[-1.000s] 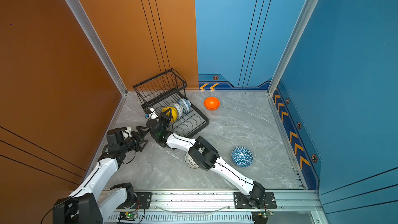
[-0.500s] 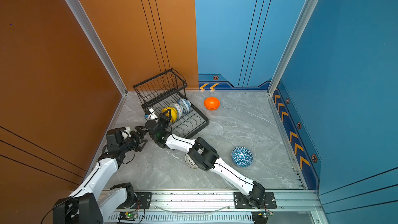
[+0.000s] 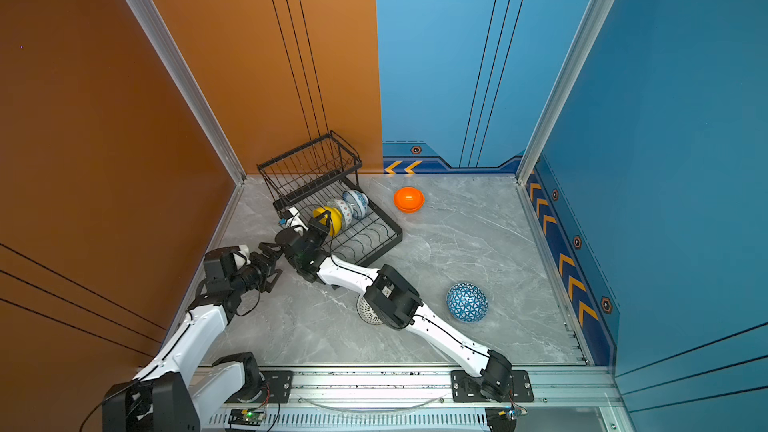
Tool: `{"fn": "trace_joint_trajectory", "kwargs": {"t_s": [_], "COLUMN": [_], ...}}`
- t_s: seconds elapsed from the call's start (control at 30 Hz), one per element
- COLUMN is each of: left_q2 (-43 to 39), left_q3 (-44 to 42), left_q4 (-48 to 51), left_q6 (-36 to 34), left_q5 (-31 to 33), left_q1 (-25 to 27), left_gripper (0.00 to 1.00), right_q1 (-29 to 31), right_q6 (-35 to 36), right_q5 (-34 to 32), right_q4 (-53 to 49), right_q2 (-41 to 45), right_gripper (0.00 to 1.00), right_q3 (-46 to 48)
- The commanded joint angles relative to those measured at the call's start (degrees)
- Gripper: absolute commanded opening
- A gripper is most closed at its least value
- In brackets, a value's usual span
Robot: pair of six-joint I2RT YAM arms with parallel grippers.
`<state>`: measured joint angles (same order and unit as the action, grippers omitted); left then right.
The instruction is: Load the bowls into the dish rack
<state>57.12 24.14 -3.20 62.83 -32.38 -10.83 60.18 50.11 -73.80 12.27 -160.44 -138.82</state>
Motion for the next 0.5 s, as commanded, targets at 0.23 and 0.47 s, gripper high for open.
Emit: {"fn": "trace_joint_trajectory", "kwargs": {"t_s": [0.23,0.47], "left_q2": [-0.2,-0.1], "left_q3": [1.6,1.7], "left_q4": [-0.7,-0.7], "left_q6": [-2.0,-2.0], "left_q5": [-4.1,-4.2], "left_q1": [1.0,0.9], "left_gripper": [0.98,0.98], "right_q1": [4.8,5.0], "right_q6": [-4.4,-10.5], "right_q5": [1.6,2.6], "right_q4": [-10.0,-15.5], "right_q2": [-2.8,-1.6], "right_gripper": [0.04,0.03], "right_q3": [0.4,0.0]}}
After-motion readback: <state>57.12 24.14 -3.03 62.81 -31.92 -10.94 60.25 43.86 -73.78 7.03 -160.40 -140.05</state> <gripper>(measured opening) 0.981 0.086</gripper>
